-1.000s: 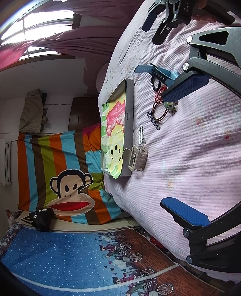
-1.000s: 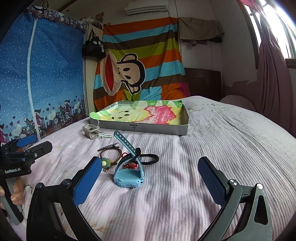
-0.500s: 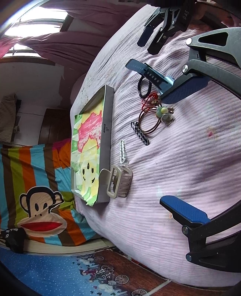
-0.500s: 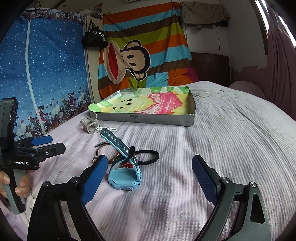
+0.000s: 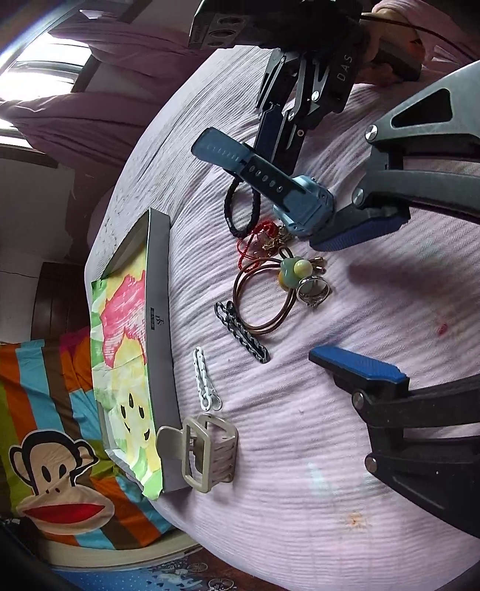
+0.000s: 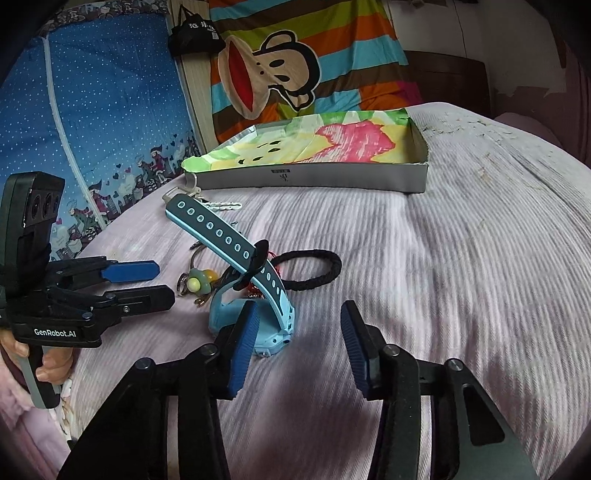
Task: Organize jewelry
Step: 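Reach the right tool to the blue smartwatch and grasp its band, then carry the blue smartwatch with the right tool into the tray and release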
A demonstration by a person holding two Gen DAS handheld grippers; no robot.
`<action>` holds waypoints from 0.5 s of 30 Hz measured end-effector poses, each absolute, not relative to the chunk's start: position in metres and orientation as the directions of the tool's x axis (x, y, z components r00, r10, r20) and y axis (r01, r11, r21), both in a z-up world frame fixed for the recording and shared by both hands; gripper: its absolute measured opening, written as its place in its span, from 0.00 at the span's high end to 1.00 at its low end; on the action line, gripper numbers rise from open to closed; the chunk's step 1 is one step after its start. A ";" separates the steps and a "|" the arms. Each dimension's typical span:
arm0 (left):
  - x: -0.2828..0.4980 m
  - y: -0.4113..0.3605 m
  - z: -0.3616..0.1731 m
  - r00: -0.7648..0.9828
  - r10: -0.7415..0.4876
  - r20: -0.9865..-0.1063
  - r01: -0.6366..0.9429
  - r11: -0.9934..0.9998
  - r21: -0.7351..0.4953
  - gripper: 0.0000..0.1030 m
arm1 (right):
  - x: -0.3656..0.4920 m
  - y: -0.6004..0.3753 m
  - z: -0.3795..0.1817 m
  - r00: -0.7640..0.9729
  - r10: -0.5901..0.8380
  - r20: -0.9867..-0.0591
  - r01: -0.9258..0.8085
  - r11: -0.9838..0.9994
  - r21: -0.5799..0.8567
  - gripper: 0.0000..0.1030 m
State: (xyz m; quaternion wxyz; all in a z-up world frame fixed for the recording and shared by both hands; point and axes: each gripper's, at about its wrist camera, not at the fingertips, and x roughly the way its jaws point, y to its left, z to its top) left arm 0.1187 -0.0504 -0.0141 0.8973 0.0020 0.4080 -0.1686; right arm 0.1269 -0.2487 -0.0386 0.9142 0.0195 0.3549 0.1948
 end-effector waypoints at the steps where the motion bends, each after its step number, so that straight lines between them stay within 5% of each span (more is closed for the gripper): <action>1: 0.120 -0.052 -0.015 0.607 -0.300 -0.736 0.305 0.943 -0.133 0.62 | 0.129 -0.247 -0.040 0.667 0.373 -0.645 -0.345 0.922 0.176 0.67; 5: 0.123 -0.056 -0.017 0.592 -0.308 -0.745 0.322 0.937 -0.132 0.78 | 0.133 -0.244 -0.044 0.644 0.391 -0.657 -0.362 0.913 0.189 0.71; 7: 0.125 -0.058 -0.019 0.585 -0.303 -0.753 0.323 0.938 -0.127 0.93 | 0.135 -0.242 -0.046 0.636 0.397 -0.662 -0.367 0.910 0.193 0.81; 11: 0.124 -0.053 -0.021 0.589 -0.305 -0.749 0.300 0.942 -0.147 0.94 | 0.138 -0.241 -0.047 0.624 0.424 -0.656 -0.376 0.899 0.223 0.94; 15: 0.117 -0.044 -0.016 0.606 -0.319 -0.728 0.283 0.943 -0.178 0.95 | 0.131 -0.242 -0.044 0.638 0.436 -0.635 -0.387 0.894 0.225 0.96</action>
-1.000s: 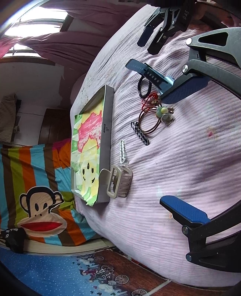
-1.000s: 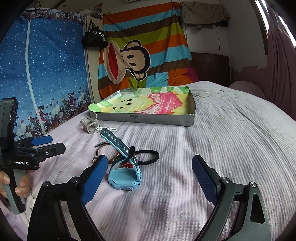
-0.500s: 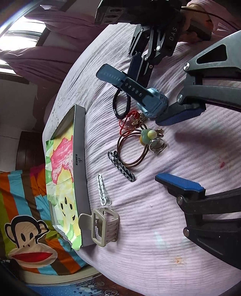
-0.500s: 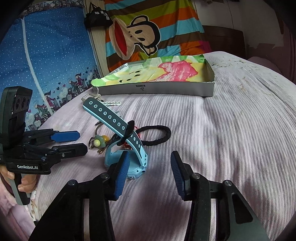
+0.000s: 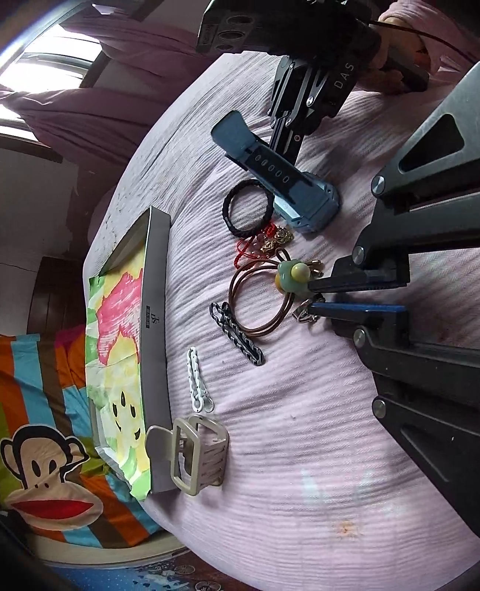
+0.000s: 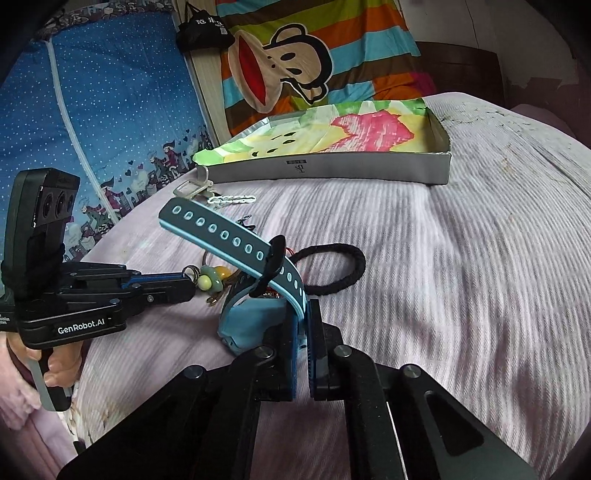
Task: Organize jewelry
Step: 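Carry the blue smartwatch with the right tool into the tray and release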
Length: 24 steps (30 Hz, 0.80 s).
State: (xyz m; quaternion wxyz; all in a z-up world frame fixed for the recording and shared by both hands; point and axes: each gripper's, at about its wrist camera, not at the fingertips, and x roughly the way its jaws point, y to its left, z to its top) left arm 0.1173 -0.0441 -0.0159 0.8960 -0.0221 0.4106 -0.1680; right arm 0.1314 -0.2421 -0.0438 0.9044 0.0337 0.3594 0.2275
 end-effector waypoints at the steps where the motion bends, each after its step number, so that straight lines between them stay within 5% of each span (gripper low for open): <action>1: 0.116 -0.042 -0.014 0.610 -0.324 -0.723 0.283 0.942 -0.183 0.95 | 0.129 -0.242 -0.042 0.642 0.440 -0.628 -0.390 0.893 0.227 0.96; 12: 0.153 -0.035 0.053 0.718 -0.305 -0.626 0.280 0.950 -0.141 0.95 | 0.148 -0.236 0.028 0.727 0.472 -0.499 -0.415 0.881 0.227 0.96; 24: 0.278 -0.008 0.055 0.720 -0.177 -0.671 0.126 0.984 -0.124 0.95 | 0.294 -0.190 0.038 0.763 0.345 -0.546 -0.264 0.938 0.225 0.96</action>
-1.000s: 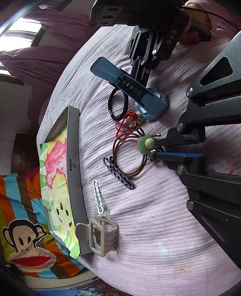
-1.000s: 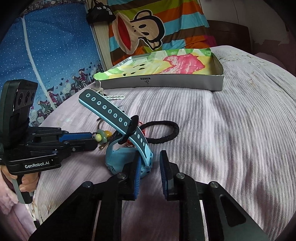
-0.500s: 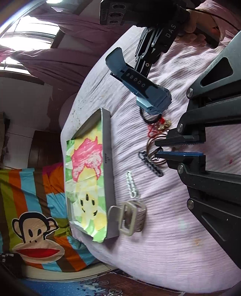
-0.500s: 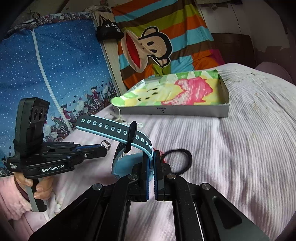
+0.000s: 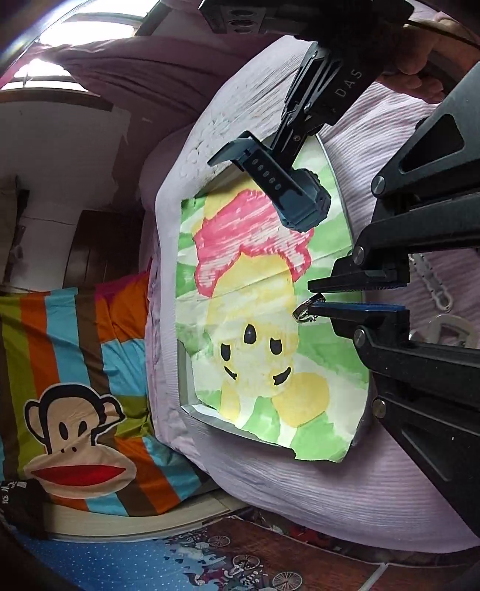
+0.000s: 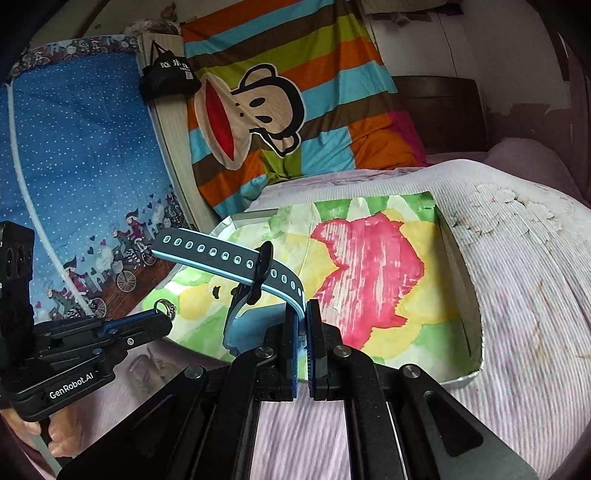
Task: Organize jewelry
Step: 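Carry the blue smartwatch with the right tool into the tray and release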
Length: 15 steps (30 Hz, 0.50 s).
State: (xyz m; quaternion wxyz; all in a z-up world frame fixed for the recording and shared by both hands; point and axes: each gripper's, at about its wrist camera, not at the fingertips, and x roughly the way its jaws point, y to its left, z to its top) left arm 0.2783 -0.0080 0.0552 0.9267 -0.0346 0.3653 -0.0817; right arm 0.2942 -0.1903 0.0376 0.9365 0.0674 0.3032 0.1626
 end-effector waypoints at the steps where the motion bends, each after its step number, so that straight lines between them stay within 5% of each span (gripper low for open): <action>1: 0.284 -0.007 0.051 0.710 -0.170 -0.684 0.113 0.985 -0.127 0.95 | 0.300 -0.186 0.034 0.757 0.341 -0.557 -0.257 0.940 0.227 0.96; 8: 0.309 -0.007 0.022 0.624 -0.132 -0.770 0.066 0.991 -0.117 0.94 | 0.318 -0.175 0.003 0.721 0.302 -0.623 -0.236 0.953 0.189 0.96; 15: 0.295 0.002 0.018 0.647 -0.159 -0.746 0.060 0.986 -0.158 0.93 | 0.318 -0.177 -0.006 0.713 0.315 -0.626 -0.255 0.949 0.188 0.92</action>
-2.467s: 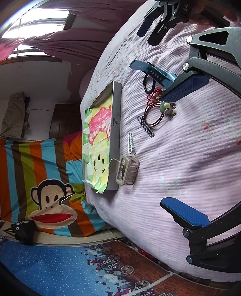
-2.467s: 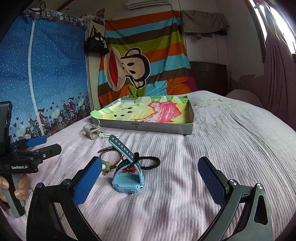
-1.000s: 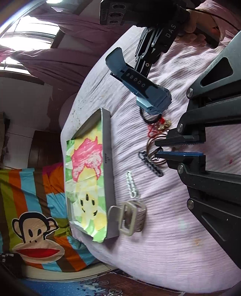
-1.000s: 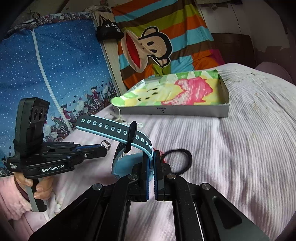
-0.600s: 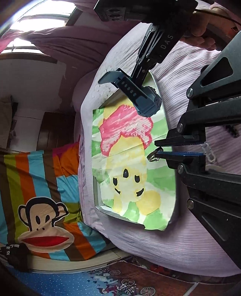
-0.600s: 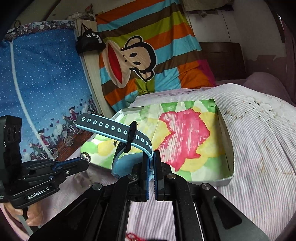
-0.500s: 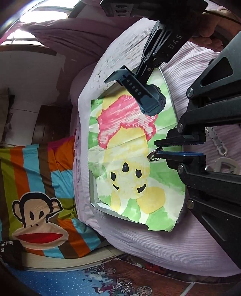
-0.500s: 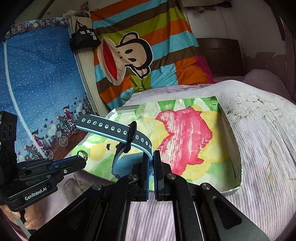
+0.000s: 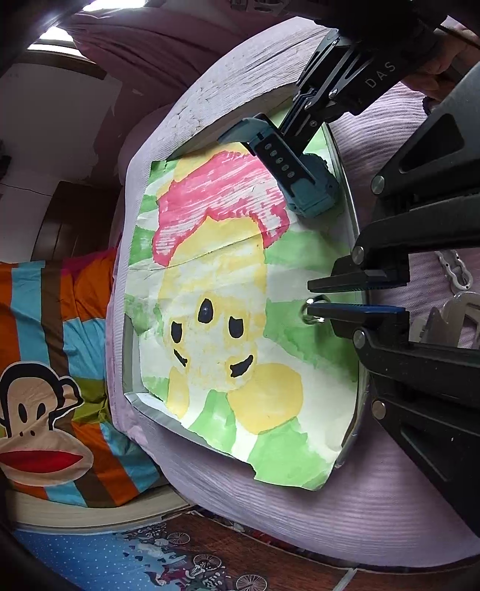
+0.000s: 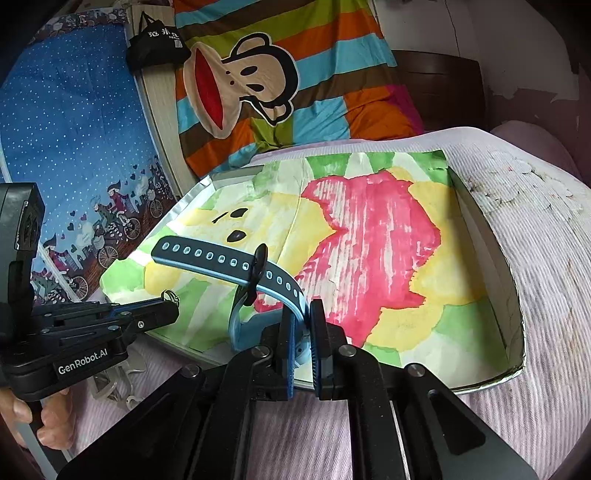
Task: Organize jewelry
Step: 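Carry the blue smartwatch with the right tool into the tray and release, then reach the left tool to the brown hair ties while right tool reaches black hair tie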
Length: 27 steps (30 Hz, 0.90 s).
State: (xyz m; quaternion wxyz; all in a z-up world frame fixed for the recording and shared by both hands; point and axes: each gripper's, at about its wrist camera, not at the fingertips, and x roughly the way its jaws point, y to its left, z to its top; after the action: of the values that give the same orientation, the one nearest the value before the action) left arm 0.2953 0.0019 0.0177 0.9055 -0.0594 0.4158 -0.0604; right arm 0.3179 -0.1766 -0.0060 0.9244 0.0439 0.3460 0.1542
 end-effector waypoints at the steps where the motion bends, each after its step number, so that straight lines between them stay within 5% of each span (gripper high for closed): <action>1: 0.292 0.003 0.019 0.656 -0.164 -0.737 0.064 0.985 -0.162 0.88 | 0.317 -0.177 -0.007 0.712 0.318 -0.627 -0.256 0.948 0.190 0.90; 3: 0.286 0.003 0.022 0.678 -0.166 -0.716 0.065 0.984 -0.166 0.73 | 0.314 -0.180 -0.006 0.715 0.317 -0.623 -0.255 0.948 0.190 0.87; 6: 0.269 0.003 0.028 0.723 -0.153 -0.674 0.060 0.985 -0.160 0.44 | 0.306 -0.185 -0.002 0.735 0.311 -0.602 -0.252 0.950 0.183 0.69; 11: 0.240 0.003 0.037 0.778 -0.162 -0.607 0.074 0.983 -0.169 0.38 | 0.279 -0.195 0.009 0.778 0.299 -0.553 -0.255 0.954 0.157 0.66; 13: 0.226 0.005 0.043 0.809 -0.157 -0.567 0.069 0.982 -0.173 0.23 | 0.264 -0.201 0.016 0.807 0.293 -0.514 -0.255 0.956 0.145 0.55; 19: 0.183 0.009 0.053 0.875 -0.141 -0.463 0.058 0.981 -0.188 0.02 | 0.214 -0.218 0.036 0.878 0.289 -0.381 -0.261 0.957 0.125 0.30; 27: 0.135 0.004 0.049 0.908 -0.133 -0.398 0.073 0.984 -0.162 0.00 | 0.155 -0.232 0.044 0.915 0.301 -0.270 -0.286 0.954 0.095 0.11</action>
State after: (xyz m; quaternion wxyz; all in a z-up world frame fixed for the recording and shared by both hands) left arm 0.1352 0.0043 0.0495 0.9740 -0.0720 0.2081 -0.0531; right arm 0.1550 -0.2316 0.0442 0.9780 0.0269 0.1422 0.1499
